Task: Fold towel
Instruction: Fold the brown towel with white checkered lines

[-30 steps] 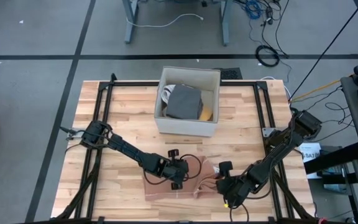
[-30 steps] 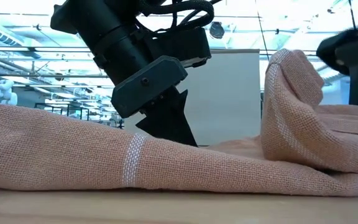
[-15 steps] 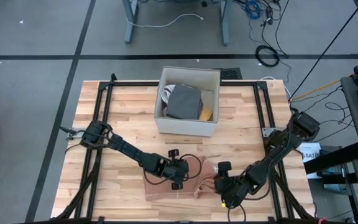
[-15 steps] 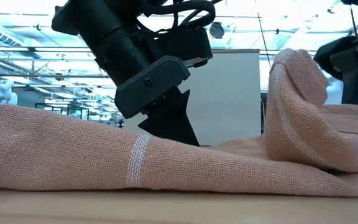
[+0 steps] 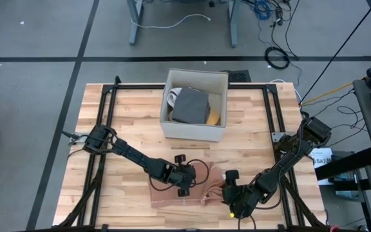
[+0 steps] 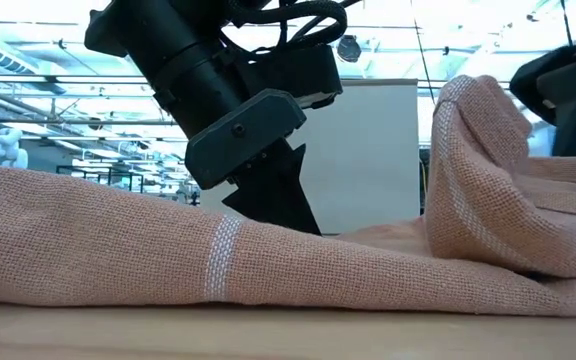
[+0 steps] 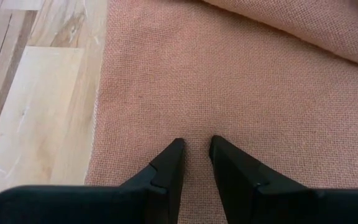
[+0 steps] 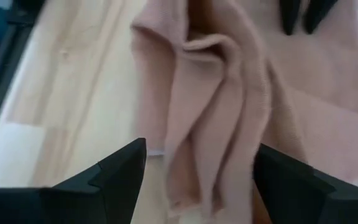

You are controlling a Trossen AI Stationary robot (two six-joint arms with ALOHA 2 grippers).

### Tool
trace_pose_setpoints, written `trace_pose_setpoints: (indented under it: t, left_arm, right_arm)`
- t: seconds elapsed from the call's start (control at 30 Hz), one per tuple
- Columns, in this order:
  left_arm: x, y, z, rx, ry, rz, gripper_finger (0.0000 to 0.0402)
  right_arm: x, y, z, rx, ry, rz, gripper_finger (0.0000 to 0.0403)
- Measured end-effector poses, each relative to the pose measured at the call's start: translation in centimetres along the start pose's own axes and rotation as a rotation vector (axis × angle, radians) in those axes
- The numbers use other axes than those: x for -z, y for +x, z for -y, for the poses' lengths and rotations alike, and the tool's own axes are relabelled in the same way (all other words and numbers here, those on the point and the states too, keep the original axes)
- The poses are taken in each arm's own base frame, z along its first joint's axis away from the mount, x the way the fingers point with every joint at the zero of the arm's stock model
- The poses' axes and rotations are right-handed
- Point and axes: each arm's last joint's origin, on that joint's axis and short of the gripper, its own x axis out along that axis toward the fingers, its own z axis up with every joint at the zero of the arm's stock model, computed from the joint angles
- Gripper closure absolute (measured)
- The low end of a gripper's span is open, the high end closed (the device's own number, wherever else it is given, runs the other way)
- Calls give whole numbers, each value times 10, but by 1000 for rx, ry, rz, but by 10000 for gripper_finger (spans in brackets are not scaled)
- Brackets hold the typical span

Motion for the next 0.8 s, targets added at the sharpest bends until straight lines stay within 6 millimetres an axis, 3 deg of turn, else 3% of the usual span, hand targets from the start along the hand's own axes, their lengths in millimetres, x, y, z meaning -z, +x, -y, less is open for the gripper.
trace_pose_setpoints:
  t: [0.4,0.8]
  left_arm:
    - [0,0,0,6,0,-3,310]
    - [-1,-2,1,13,52,1,310]
  right_arm:
    - [17,27,-2,82,-19,-73,149]
    - [14,14,3,167,-154,-199,322]
